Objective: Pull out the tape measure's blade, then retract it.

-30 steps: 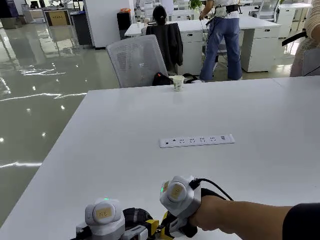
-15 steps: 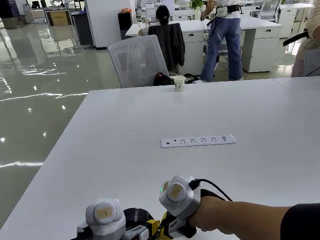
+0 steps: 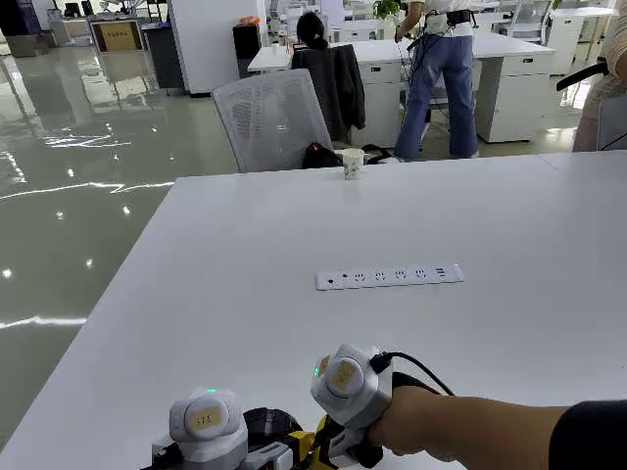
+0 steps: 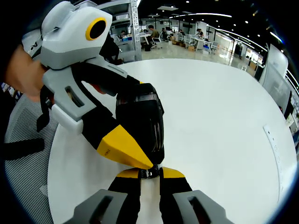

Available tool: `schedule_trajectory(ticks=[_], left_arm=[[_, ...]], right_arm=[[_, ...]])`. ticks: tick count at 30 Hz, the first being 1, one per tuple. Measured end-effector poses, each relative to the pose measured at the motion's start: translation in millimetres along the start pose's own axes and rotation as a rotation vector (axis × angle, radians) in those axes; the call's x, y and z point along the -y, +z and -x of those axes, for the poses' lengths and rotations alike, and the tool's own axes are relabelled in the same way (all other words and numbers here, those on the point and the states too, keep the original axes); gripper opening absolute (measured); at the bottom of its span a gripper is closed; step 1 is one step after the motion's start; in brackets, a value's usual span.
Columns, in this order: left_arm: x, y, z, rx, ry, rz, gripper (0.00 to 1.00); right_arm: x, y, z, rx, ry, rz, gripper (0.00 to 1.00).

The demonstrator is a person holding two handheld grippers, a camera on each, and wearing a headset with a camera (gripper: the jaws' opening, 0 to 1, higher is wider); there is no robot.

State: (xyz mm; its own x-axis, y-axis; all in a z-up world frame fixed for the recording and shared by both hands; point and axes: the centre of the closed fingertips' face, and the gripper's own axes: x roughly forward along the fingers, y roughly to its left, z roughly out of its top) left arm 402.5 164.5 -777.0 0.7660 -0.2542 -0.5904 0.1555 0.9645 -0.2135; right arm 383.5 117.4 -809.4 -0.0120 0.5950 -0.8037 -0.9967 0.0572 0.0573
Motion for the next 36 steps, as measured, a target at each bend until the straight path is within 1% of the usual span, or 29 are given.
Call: schedule_trajectory(ticks=[7, 18, 20, 24, 27, 29, 31, 34, 36], left_arm=[[0.5, 0.1, 0.4, 0.005, 0.001, 0.001, 0.60], [0.8, -0.6, -1.3, 0.000, -0.003, 0.009, 0.61], [0.8, -0.3, -1.6, -0.007, -0.004, 0.010, 0.62], [1.3, -0.1, -1.4, -0.001, 0.003, 0.010, 0.62], [1.2, -0.2, -0.8, 0.000, 0.002, 0.011, 0.62], [0.7, -0.3, -1.4, -0.007, 0.001, 0.014, 0.62], [1.2, 0.1, -0.8, -0.013, 0.004, 0.008, 0.62], [2.4, 1.4, 0.0, -0.011, 0.015, -0.019, 0.62], [1.4, 1.7, 0.1, -0.011, 0.015, -0.020, 0.62]], right_arm=[[-0.6, 0.7, 0.3, -0.002, -0.006, -0.002, 0.13], [-0.4, -0.5, 0.4, -0.007, -0.011, 0.007, 0.13], [-0.5, -0.4, 0.2, -0.009, -0.014, 0.011, 0.13], [-0.2, -0.5, 0.1, -0.013, -0.020, 0.018, 0.13], [-0.1, -0.5, -0.2, -0.014, -0.029, 0.017, 0.13], [-0.2, -0.7, 0.2, -0.015, -0.034, 0.008, 0.14], [-0.2, -1.1, 0.2, -0.019, -0.041, 0.007, 0.14], [1.8, -1.7, 0.4, -0.021, -0.056, 0.001, 0.16], [3.6, -2.0, 0.9, -0.017, -0.063, -0.011, 0.18]])
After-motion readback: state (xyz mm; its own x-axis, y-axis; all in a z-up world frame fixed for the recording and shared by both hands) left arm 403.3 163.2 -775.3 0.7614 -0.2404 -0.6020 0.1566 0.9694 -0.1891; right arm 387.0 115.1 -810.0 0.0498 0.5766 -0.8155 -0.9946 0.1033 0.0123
